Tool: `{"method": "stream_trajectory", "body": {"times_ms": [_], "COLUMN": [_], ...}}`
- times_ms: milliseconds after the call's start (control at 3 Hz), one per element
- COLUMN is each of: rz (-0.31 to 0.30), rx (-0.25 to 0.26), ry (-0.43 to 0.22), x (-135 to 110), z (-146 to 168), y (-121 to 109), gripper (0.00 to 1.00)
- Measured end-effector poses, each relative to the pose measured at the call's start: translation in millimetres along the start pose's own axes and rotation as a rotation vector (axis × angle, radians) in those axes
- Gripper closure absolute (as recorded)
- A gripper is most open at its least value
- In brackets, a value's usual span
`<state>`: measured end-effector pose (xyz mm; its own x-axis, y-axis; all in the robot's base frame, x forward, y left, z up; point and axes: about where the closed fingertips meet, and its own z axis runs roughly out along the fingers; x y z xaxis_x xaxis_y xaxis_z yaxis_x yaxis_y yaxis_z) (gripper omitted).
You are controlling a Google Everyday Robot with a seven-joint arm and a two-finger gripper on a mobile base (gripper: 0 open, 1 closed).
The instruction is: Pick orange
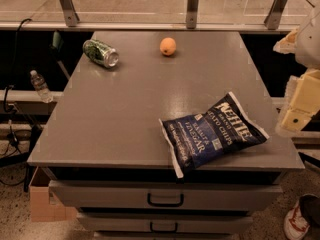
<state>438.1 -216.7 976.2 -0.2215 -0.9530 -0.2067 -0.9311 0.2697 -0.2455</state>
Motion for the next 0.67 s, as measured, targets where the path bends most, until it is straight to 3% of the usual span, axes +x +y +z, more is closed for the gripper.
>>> {"method": "stream_trajectory", "body": {"times_ms": [333,667], "rz": [0.0,-0.021], "rx": [0.0,-0.008], "ry": [0.0,-0.05], "x": [0.0,-13.6], "z": [0.0,14.5], "y": [0.0,-19.4], "gripper": [0.0,0.0]}}
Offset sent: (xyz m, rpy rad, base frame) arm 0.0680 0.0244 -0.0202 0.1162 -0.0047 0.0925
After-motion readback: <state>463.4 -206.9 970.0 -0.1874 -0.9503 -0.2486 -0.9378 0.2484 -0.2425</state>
